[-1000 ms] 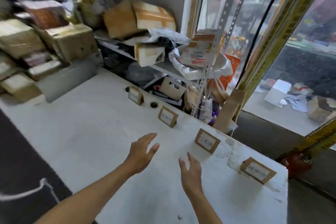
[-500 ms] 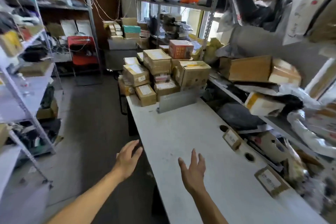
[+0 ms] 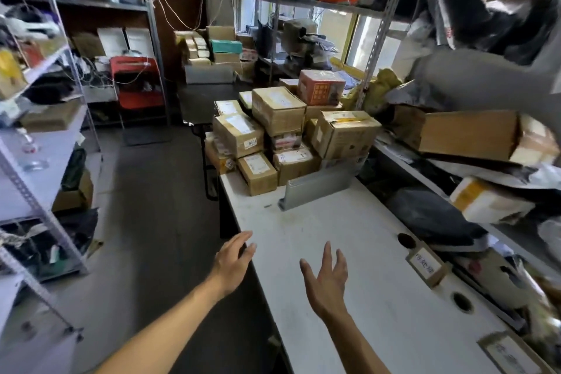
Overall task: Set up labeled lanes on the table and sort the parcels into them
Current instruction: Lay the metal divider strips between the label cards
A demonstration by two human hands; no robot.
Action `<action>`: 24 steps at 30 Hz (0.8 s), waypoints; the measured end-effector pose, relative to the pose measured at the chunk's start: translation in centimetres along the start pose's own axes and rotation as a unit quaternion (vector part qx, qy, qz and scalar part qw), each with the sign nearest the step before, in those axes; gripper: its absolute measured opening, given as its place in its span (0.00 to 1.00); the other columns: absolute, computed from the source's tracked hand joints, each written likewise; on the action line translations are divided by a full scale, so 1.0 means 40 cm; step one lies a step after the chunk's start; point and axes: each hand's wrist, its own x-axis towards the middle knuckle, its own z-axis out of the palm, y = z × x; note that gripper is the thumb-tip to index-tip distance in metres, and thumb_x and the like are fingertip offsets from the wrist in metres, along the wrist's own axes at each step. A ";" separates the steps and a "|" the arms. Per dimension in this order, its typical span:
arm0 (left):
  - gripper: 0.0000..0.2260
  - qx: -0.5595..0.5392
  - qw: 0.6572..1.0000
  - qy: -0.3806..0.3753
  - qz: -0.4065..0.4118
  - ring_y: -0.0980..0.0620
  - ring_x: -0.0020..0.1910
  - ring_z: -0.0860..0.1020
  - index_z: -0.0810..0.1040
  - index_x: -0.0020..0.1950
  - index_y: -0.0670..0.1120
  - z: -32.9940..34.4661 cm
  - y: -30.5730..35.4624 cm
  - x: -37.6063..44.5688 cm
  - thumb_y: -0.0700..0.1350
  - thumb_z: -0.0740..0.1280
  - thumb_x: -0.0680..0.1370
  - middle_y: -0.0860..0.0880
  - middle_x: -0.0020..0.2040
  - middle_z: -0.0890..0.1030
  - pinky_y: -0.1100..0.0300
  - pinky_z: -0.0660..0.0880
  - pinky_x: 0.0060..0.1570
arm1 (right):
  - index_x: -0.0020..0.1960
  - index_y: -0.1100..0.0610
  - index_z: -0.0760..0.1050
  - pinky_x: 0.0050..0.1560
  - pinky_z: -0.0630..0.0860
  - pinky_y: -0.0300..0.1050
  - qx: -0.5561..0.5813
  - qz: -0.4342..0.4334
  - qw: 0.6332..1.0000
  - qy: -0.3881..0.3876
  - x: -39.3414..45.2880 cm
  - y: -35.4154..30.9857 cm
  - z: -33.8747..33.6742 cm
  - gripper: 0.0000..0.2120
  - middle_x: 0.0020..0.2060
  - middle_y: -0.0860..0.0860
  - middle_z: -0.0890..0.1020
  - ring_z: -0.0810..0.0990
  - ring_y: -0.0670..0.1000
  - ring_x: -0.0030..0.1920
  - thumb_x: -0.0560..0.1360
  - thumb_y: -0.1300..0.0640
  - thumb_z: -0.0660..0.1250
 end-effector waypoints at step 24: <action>0.39 0.201 0.954 -0.172 0.141 0.47 0.70 0.70 0.61 0.80 0.55 0.225 0.241 0.878 0.46 0.76 0.73 0.49 0.74 0.69 0.50 0.70 0.68 | 0.83 0.42 0.46 0.81 0.52 0.49 0.128 0.197 0.966 0.105 0.352 0.057 0.043 0.37 0.82 0.48 0.48 0.46 0.50 0.81 0.79 0.32 0.53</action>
